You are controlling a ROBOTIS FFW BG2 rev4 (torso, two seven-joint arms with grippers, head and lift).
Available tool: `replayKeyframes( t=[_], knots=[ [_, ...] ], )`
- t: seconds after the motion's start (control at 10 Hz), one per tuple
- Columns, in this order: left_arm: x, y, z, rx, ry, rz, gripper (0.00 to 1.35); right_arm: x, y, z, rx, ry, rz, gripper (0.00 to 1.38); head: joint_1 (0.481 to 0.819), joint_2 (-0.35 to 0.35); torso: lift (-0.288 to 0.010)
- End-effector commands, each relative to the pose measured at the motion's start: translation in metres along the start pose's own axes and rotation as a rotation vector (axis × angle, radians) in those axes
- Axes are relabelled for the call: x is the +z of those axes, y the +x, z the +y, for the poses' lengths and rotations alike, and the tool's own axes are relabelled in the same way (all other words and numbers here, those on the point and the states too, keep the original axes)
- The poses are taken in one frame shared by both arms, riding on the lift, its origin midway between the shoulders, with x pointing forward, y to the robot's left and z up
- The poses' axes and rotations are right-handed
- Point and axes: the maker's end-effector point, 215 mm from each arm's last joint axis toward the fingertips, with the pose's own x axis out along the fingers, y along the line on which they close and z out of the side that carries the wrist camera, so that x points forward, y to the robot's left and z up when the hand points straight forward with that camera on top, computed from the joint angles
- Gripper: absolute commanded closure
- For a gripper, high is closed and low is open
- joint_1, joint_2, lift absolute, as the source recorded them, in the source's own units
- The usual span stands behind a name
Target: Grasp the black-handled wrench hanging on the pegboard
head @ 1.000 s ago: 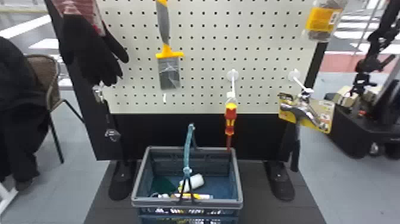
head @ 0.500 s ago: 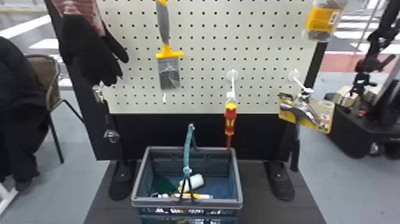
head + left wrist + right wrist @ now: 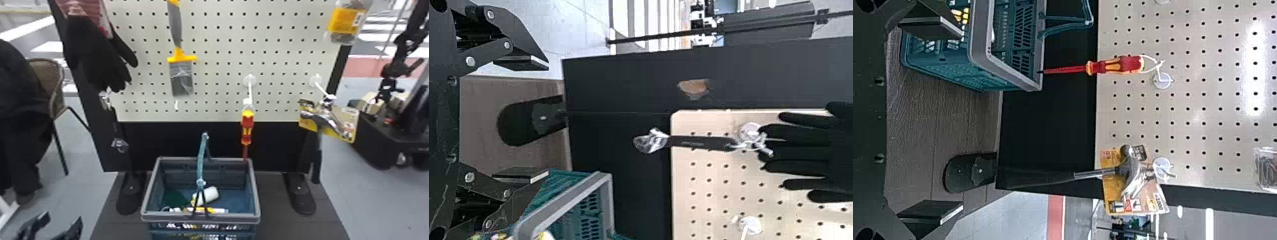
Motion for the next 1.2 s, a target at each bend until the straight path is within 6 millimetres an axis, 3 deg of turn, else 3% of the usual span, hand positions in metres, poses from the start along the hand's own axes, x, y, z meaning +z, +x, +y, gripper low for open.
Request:
replayKeyframes(
  t=[0.0, 0.3, 0.6, 0.8, 1.1],
  knots=[
    [0.023, 0.012, 0.012, 0.002, 0.015, -0.035, 0.51, -0.001, 0.0, 0.0, 0.001, 0.001, 0.002, 0.1, 0.549, 0.0, -0.1],
    [0.069, 0.044, 0.032, -0.04, 0.06, -0.075, 0.5, -0.002, 0.001, 0.001, 0.004, 0.0, 0.004, 0.1, 0.549, 0.0, -0.1],
    [0.079, 0.084, 0.044, -0.109, 0.008, -0.078, 0.51, -0.007, 0.001, 0.003, 0.007, 0.005, 0.015, 0.1, 0.549, 0.0, -0.1],
    [0.073, 0.115, 0.035, -0.22, -0.06, -0.055, 0.51, -0.008, 0.001, 0.003, 0.009, 0.006, 0.017, 0.1, 0.549, 0.0, -0.1],
    [0.089, 0.152, 0.019, -0.365, -0.077, -0.053, 0.51, -0.011, 0.002, 0.005, 0.012, 0.008, 0.023, 0.1, 0.549, 0.0, -0.1]
  ],
)
